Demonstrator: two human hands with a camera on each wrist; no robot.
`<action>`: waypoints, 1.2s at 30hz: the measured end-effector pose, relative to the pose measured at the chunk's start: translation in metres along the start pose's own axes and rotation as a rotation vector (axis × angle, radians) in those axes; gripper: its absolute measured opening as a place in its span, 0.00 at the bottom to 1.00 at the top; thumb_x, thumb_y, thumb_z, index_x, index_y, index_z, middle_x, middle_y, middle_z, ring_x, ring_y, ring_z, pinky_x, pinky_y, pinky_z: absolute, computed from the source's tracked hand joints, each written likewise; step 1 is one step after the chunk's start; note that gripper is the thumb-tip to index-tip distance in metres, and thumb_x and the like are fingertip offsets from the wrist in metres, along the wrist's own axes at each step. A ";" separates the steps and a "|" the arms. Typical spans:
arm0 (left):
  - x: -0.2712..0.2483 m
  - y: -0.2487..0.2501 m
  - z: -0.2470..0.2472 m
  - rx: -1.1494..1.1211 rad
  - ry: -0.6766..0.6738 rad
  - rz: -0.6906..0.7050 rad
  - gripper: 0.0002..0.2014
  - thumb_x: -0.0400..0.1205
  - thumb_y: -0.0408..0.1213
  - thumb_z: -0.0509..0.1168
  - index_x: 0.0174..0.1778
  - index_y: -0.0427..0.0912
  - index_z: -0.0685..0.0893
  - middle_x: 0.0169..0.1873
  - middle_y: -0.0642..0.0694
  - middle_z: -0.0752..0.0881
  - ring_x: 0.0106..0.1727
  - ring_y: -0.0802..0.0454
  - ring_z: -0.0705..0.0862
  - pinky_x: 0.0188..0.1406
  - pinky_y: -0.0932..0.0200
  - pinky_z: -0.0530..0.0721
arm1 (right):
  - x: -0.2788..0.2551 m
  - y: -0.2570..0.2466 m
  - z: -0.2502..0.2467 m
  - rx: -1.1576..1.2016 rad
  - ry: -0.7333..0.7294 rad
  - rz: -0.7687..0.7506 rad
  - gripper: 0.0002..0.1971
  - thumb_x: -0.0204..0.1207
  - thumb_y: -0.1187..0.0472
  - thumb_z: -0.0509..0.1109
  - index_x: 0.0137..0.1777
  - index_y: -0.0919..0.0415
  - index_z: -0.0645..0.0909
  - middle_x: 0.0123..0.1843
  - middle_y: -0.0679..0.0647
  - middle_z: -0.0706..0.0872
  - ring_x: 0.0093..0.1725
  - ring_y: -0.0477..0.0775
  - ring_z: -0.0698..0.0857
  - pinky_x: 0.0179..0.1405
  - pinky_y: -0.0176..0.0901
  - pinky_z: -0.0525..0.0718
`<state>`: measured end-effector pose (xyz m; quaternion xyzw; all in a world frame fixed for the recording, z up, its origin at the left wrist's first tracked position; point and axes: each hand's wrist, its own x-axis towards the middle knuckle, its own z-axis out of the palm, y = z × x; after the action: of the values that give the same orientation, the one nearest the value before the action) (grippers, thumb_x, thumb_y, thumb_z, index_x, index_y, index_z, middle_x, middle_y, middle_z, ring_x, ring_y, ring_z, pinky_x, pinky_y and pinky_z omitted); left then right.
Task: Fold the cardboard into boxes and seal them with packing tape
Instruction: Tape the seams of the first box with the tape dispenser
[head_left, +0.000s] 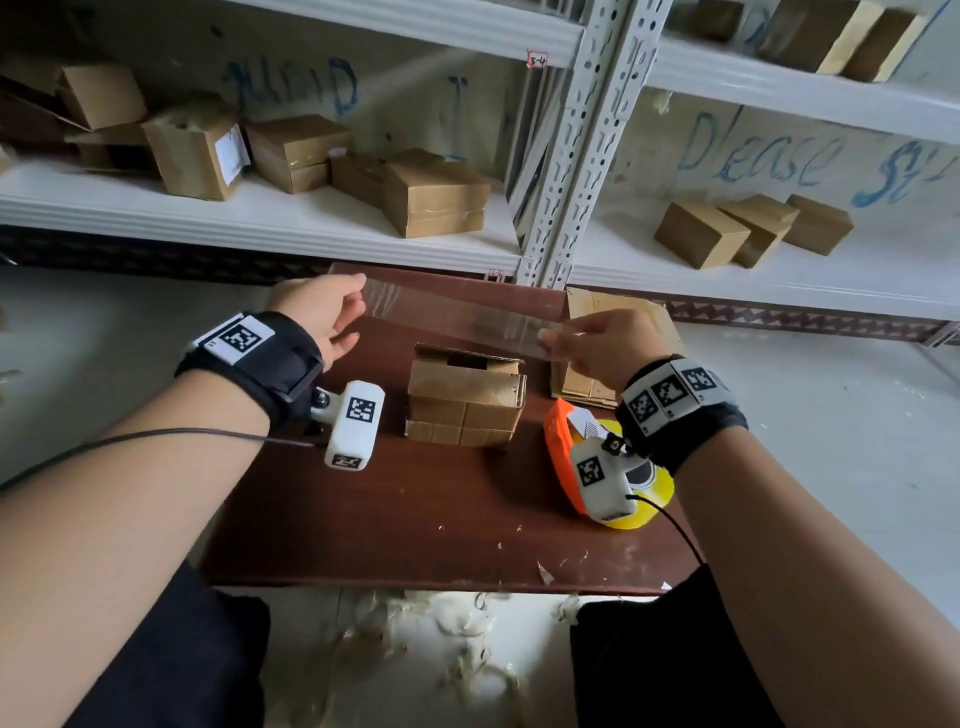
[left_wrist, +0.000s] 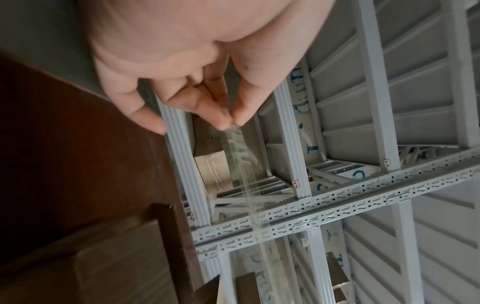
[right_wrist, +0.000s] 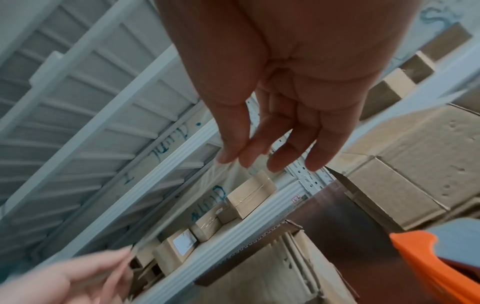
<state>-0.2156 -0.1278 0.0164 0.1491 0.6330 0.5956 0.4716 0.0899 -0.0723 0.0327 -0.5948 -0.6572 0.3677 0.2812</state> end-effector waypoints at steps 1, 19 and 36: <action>0.004 -0.005 0.000 -0.050 -0.035 -0.033 0.08 0.83 0.43 0.74 0.41 0.52 0.83 0.33 0.59 0.84 0.33 0.65 0.85 0.58 0.53 0.82 | 0.005 0.003 0.000 0.069 0.004 0.048 0.16 0.69 0.45 0.87 0.48 0.56 0.94 0.41 0.57 0.93 0.39 0.48 0.86 0.42 0.40 0.89; 0.005 -0.019 0.032 -0.417 -0.448 -0.067 0.09 0.87 0.35 0.70 0.40 0.42 0.85 0.31 0.51 0.83 0.33 0.60 0.84 0.83 0.46 0.71 | 0.050 0.041 0.005 0.776 0.015 0.378 0.25 0.68 0.62 0.88 0.60 0.61 0.80 0.43 0.54 0.87 0.49 0.56 0.93 0.57 0.55 0.93; 0.016 -0.040 0.028 -0.552 -0.268 -0.186 0.14 0.85 0.41 0.64 0.33 0.41 0.82 0.30 0.49 0.80 0.25 0.56 0.75 0.83 0.36 0.64 | 0.048 0.027 0.042 0.780 0.062 0.365 0.12 0.78 0.62 0.82 0.51 0.66 0.81 0.38 0.57 0.81 0.36 0.50 0.83 0.44 0.46 0.93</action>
<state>-0.1872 -0.1087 -0.0213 0.0343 0.3906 0.6743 0.6257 0.0654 -0.0307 -0.0164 -0.5613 -0.3441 0.6143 0.4349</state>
